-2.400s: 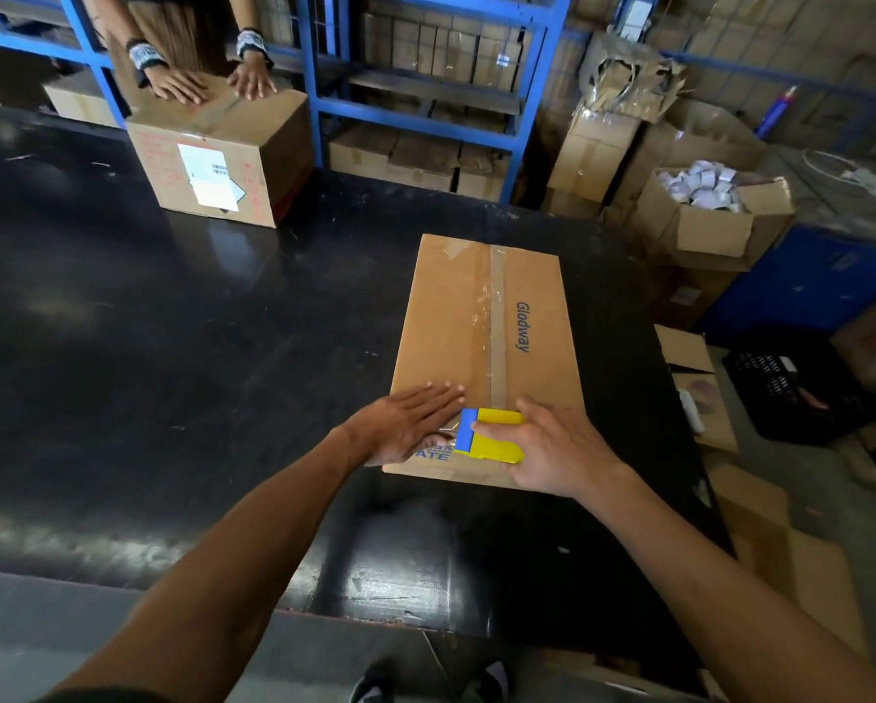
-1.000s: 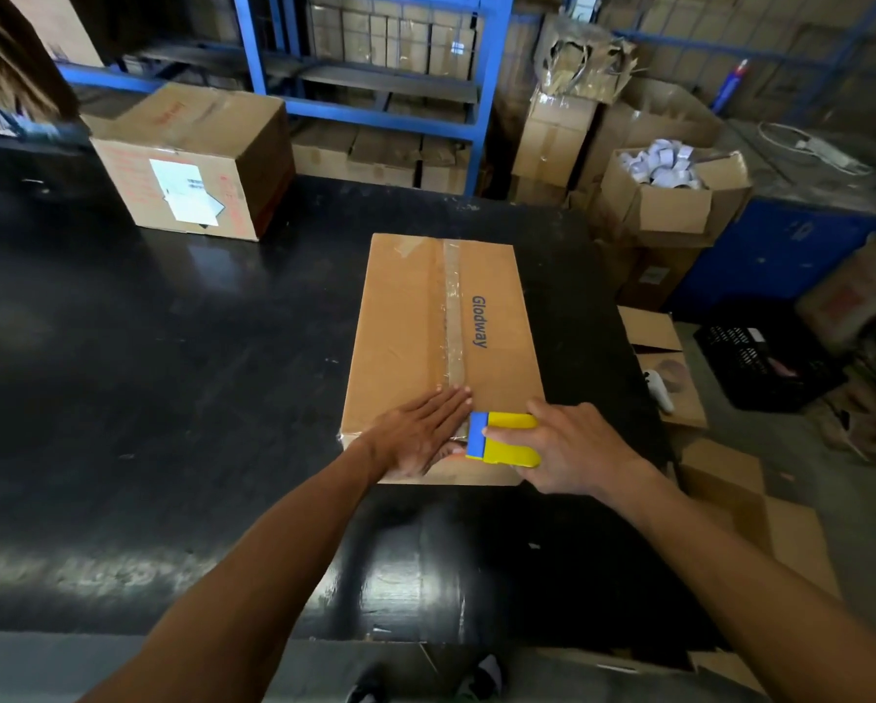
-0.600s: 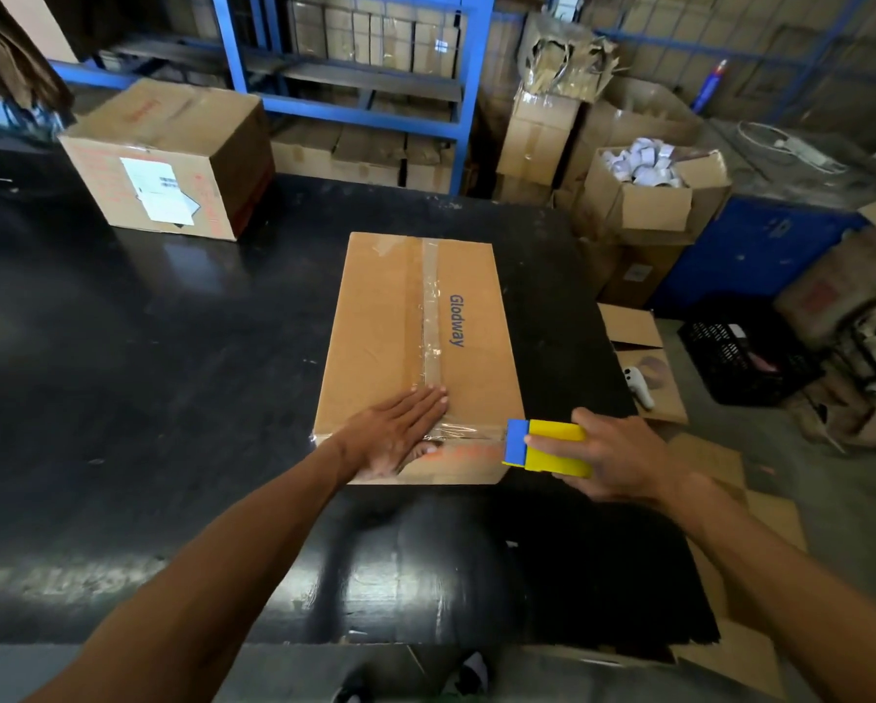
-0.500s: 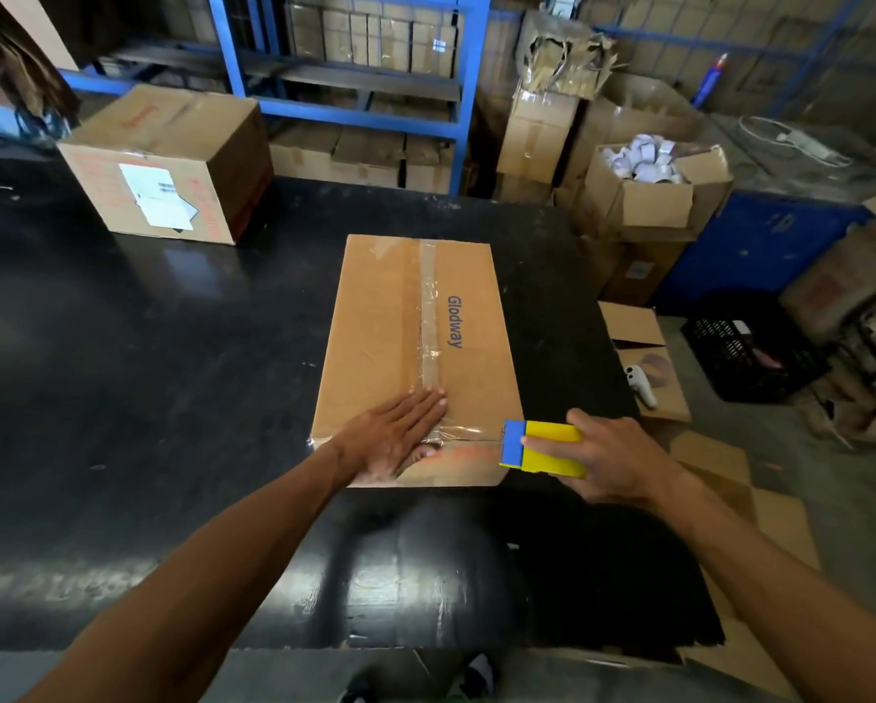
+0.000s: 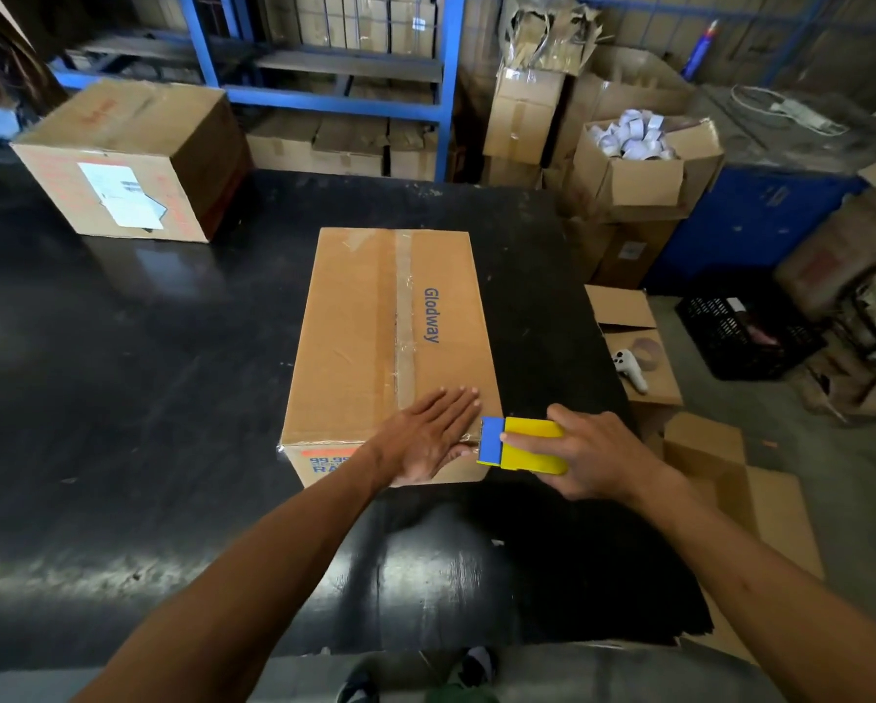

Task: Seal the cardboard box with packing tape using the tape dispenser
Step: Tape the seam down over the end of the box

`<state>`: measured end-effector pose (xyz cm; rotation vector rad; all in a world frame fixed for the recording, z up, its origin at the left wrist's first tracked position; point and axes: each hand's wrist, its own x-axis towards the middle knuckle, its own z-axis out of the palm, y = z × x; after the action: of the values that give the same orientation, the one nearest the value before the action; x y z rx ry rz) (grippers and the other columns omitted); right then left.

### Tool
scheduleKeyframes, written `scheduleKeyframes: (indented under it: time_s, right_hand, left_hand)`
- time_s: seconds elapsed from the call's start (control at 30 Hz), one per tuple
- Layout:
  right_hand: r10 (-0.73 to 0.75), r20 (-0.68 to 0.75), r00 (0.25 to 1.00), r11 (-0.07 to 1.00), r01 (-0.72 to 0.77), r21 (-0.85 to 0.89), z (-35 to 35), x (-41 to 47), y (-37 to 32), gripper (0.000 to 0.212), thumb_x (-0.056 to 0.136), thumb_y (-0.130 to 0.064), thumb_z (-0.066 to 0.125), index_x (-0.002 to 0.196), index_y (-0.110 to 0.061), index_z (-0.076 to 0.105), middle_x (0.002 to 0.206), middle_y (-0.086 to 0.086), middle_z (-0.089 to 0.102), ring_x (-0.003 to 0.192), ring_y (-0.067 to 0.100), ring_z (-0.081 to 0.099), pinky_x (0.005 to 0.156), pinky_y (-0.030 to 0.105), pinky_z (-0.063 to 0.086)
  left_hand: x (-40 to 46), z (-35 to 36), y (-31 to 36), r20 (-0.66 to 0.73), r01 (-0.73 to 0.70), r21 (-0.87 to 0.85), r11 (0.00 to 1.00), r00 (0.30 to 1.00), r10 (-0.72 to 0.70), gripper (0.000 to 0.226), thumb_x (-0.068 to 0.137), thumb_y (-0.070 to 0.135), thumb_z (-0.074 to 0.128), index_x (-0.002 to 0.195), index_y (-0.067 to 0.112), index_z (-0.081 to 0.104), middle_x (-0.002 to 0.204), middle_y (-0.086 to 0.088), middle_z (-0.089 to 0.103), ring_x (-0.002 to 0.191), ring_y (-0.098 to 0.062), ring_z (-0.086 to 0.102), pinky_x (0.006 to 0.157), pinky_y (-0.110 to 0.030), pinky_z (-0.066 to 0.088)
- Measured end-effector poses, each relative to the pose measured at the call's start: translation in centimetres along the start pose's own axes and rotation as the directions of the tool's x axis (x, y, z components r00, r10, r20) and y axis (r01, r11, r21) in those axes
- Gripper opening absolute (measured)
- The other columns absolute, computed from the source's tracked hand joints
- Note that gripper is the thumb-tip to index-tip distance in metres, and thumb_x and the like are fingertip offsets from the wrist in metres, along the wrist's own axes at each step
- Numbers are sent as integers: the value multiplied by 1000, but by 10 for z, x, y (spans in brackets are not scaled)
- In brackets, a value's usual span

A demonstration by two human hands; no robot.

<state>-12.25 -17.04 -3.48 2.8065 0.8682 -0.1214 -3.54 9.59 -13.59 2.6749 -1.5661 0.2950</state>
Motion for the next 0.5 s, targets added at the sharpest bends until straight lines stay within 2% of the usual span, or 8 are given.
scheduleKeyframes:
  time_s: [0.07, 0.17, 0.23, 0.37, 0.5]
  right_hand:
    - [-18, -44, 999, 1000, 19, 16, 5, -3, 0, 71, 76, -56, 70, 141, -42, 44, 98, 10, 58, 62, 18, 57, 47, 23, 33]
    - [-58, -78, 995, 996, 63, 62, 4, -7, 7, 64, 83, -59, 50, 144, -41, 40, 97, 10, 57, 62, 16, 56, 44, 24, 38]
    - [-77, -96, 992, 993, 86, 85, 0, -18, 21, 62, 85, -60, 45, 144, -40, 41, 95, 8, 54, 61, 15, 54, 42, 25, 40]
    - [-96, -172, 980, 991, 110, 76, -2, -47, 55, 63, 85, -58, 55, 144, -37, 43, 91, 5, 51, 60, 10, 48, 41, 22, 37]
    - [-76, -171, 982, 995, 86, 50, 24, -33, 52, 72, 75, -51, 75, 140, -36, 47, 94, 10, 55, 61, 17, 56, 40, 26, 41]
  left_hand:
    - [0, 0, 0, -15, -3, 2, 1000, 1000, 3, 65, 105, 45, 25, 152, 1, 33, 158, -18, 33, 148, -31, 30, 118, -46, 32]
    - [0, 2, -2, -30, -12, 3, 1000, 999, 12, 64, 105, 45, 28, 151, 0, 35, 157, -18, 34, 147, -31, 32, 116, -45, 35]
    - [-1, 1, -3, -14, -13, 15, 1000, 1000, 13, 65, 105, 46, 28, 152, 1, 32, 158, -18, 33, 147, -30, 30, 117, -45, 34]
    - [1, 1, -2, 9, -6, 15, 1000, 1000, 6, 67, 106, 48, 25, 153, 1, 29, 159, -17, 31, 149, -29, 27, 118, -45, 31]
    - [1, -2, -2, 23, -14, 52, 999, 1000, 13, 66, 107, 47, 19, 154, 2, 27, 160, -16, 28, 150, -29, 24, 121, -44, 26]
